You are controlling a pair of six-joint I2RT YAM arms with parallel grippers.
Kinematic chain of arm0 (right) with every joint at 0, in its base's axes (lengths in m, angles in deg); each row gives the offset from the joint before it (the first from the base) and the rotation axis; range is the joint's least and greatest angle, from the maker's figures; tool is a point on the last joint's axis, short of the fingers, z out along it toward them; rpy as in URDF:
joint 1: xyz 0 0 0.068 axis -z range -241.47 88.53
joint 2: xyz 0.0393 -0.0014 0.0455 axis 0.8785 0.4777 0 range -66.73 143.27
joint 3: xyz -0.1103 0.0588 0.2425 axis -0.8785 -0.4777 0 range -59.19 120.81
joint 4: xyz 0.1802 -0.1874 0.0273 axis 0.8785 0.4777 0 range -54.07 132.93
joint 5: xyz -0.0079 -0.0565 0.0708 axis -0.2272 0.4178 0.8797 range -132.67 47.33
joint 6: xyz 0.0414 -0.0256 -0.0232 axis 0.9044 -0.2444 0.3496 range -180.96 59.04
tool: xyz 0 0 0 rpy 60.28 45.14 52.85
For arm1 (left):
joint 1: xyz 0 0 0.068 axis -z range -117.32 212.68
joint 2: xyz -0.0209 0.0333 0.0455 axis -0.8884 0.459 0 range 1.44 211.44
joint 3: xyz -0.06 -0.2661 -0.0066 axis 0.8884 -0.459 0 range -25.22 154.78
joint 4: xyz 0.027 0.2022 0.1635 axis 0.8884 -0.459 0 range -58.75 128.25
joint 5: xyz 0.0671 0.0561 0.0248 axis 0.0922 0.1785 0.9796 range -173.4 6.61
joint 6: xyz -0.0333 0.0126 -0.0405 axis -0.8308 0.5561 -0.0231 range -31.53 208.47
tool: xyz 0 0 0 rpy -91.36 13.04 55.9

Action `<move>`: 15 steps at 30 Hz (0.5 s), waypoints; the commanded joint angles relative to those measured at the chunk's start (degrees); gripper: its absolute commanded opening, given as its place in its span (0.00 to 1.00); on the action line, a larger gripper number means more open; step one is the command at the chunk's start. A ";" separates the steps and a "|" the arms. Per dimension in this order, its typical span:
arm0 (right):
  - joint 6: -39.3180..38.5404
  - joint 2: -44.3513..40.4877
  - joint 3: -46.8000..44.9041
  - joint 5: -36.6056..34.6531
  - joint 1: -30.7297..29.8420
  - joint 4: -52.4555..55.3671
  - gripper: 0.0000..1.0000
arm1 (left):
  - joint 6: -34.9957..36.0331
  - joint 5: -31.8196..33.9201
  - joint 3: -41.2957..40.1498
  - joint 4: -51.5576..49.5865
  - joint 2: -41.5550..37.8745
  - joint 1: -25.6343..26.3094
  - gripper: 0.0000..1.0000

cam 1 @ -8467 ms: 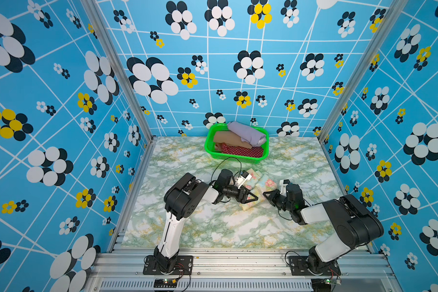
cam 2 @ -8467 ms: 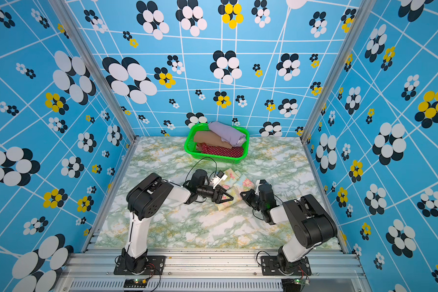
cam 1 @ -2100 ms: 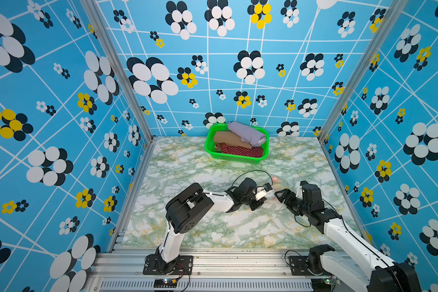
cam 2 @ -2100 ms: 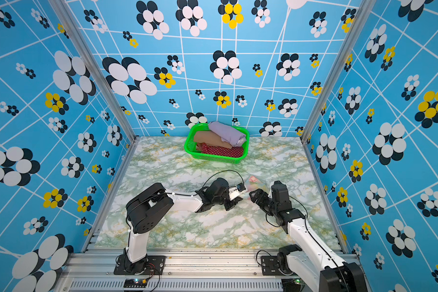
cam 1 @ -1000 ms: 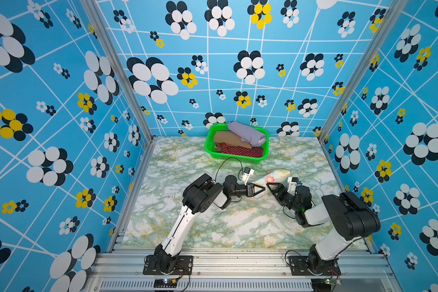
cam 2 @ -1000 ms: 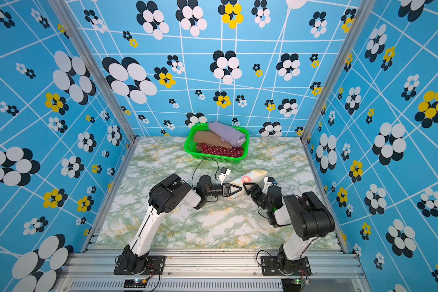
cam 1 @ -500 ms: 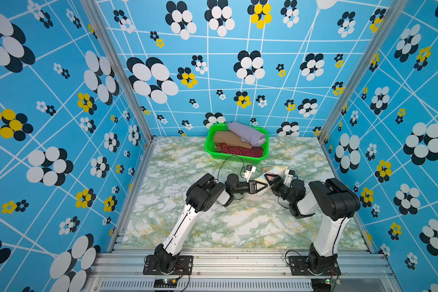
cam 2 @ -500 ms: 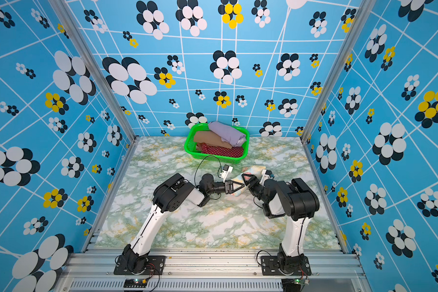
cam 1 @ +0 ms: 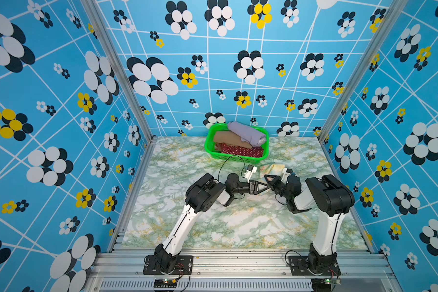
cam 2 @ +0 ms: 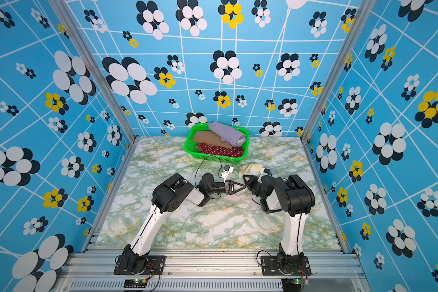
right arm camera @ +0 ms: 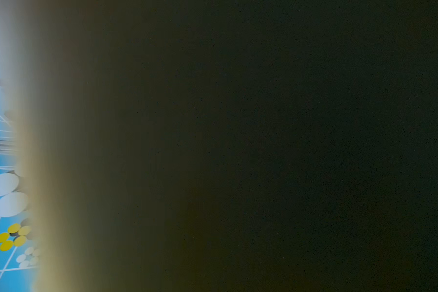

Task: Roll up the skirts
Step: Pick up the skirt from the center of the board.

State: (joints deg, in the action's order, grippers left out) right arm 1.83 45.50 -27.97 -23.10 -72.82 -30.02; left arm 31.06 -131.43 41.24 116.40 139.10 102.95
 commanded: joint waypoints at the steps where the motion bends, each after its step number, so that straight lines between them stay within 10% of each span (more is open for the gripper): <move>1: -4.63 -8.61 0.96 -2.08 -0.24 12.80 0.06 | 3.92 0.29 -6.90 -6.34 -6.26 -1.11 1.00; 8: -13.26 -21.92 14.35 -3.89 -4.29 37.39 0.06 | 20.84 6.51 -18.12 -26.63 -32.97 -0.70 1.00; 15: -12.33 -9.62 42.27 4.64 -6.48 45.23 0.06 | 47.94 30.49 -18.92 -68.07 -60.00 5.63 1.00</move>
State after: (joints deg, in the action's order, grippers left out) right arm -9.14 29.98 4.82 -23.01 -78.44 10.11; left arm 64.57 -113.55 23.27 68.90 84.83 106.64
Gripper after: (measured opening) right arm 0.207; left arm 0.996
